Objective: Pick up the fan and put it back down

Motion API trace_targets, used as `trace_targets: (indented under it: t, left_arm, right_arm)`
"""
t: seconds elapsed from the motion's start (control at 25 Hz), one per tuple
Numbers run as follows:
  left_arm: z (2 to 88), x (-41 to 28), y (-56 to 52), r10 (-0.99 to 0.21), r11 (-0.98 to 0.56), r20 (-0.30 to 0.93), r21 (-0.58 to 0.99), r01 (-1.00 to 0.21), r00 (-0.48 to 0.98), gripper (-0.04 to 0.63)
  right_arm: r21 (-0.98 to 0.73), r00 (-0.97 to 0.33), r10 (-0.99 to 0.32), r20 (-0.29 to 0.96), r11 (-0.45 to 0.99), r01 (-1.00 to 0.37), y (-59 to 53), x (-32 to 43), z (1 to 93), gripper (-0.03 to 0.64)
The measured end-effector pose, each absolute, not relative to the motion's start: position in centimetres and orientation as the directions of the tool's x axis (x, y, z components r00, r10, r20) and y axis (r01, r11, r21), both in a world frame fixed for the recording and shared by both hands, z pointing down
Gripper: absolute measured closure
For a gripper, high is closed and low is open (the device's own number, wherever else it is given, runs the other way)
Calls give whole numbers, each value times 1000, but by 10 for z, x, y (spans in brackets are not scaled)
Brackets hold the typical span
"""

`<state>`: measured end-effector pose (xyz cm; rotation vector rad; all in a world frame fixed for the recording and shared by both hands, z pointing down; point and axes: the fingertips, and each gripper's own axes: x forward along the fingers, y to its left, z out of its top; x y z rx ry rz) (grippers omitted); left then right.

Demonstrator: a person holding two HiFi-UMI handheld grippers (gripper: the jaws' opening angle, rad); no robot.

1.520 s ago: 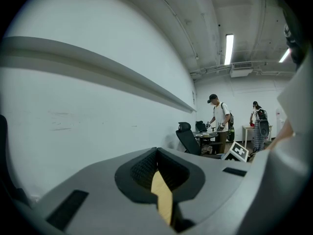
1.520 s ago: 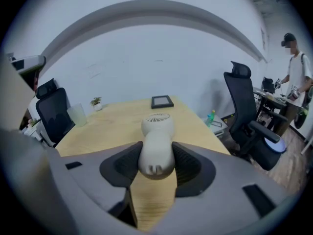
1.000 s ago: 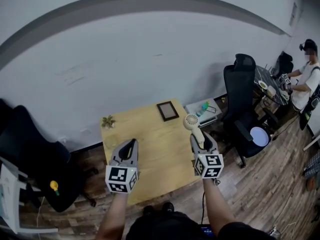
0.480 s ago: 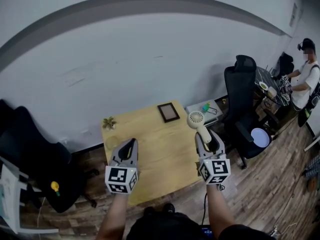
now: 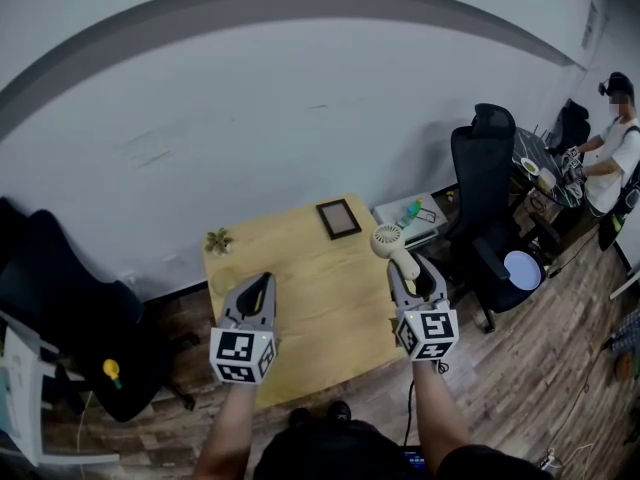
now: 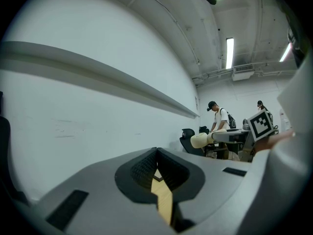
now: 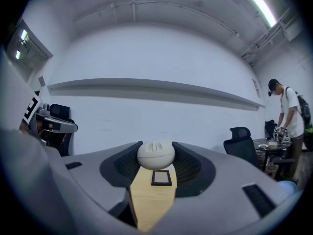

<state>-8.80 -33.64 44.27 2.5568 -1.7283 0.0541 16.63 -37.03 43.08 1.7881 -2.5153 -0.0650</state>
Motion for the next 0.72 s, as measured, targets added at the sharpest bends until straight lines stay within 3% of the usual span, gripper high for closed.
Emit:
trace_targets:
  t: [0.72]
  left_arm:
    - [465,-81,-334,-919,-376,120,24,-926,376,572]
  right_arm:
    - [-22,-255,-844,472,278,-960,-395,196,627,414]
